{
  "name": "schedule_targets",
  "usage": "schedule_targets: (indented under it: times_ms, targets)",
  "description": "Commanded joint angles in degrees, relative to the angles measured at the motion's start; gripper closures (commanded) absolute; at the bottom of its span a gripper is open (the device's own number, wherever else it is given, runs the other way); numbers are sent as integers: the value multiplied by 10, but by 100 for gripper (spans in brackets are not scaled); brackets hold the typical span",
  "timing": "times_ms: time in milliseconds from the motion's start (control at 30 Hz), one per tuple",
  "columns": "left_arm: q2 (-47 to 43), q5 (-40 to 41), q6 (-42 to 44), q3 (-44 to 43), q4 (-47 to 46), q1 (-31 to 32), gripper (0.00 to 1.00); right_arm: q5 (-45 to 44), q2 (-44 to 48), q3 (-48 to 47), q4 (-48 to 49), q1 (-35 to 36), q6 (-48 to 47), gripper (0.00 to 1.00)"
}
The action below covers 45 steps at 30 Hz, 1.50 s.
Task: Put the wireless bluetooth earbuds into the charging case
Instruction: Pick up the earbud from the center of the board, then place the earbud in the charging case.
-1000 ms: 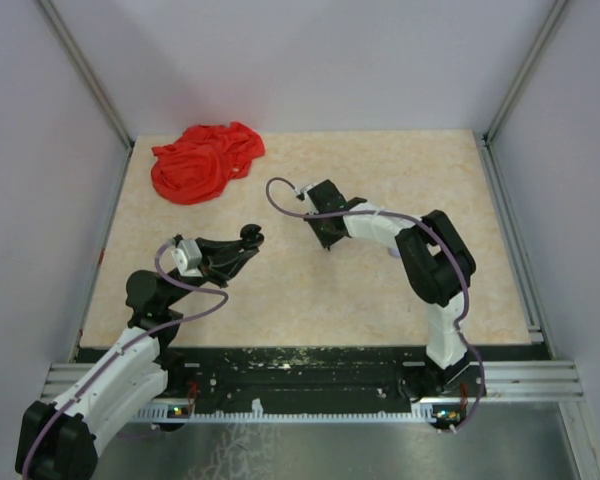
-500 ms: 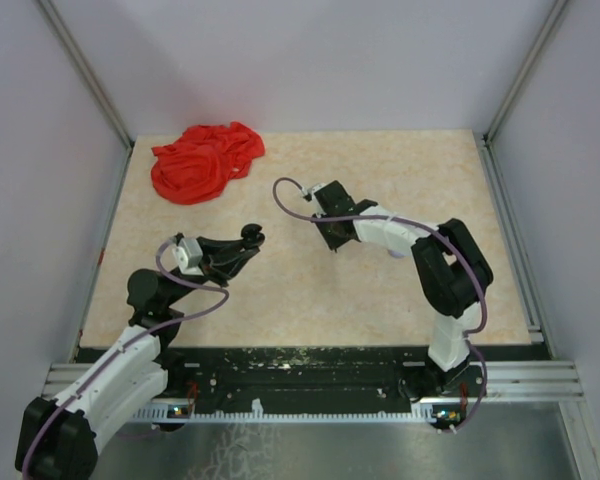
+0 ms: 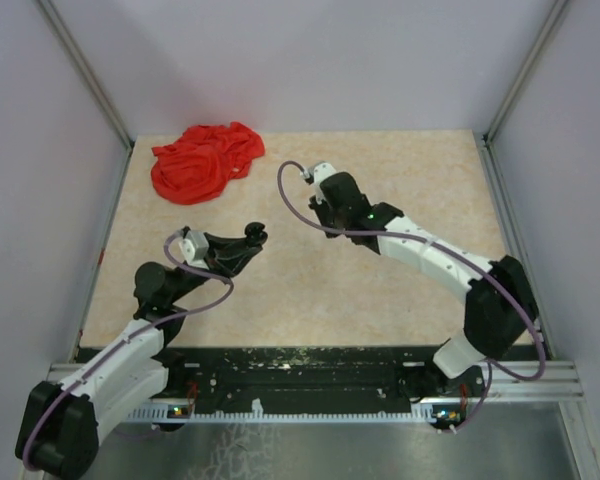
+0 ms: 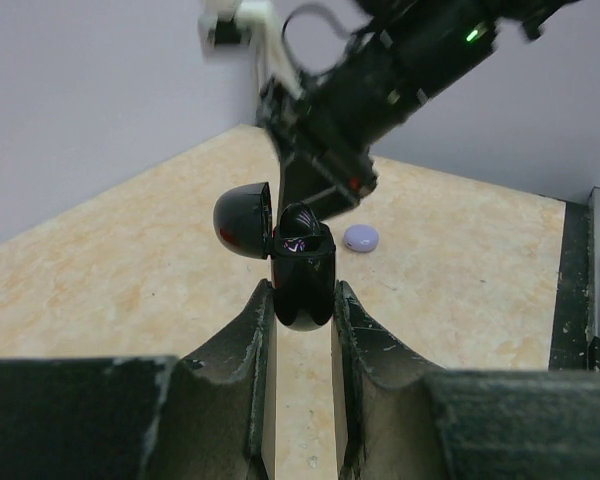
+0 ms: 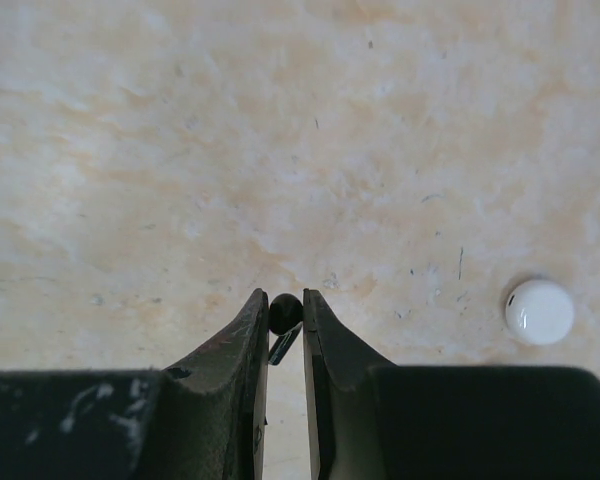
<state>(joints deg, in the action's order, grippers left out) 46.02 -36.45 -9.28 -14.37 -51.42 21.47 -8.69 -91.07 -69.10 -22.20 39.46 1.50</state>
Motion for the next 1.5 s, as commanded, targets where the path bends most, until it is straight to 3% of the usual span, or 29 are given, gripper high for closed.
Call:
schedule_targets:
  times_ms: [0, 300, 633, 1033, 1467]
  targets:
    - [18, 6, -17, -29, -31, -4, 99, -57, 96, -38, 35, 51, -13, 86]
    - [60, -3, -43, -42, -81, -4, 99, -101, 183, -62, 54, 140, -52, 85]
    - [115, -18, -92, -55, -177, -1, 99, -92, 246, -10, 196, 234, -112, 85]
    - [133, -52, -117, -59, -240, 7, 99, -44, 224, 38, 346, 267, -137, 85]
    - [133, -52, -134, -53, -273, 10, 99, -61, 179, 42, 390, 286, -142, 85]
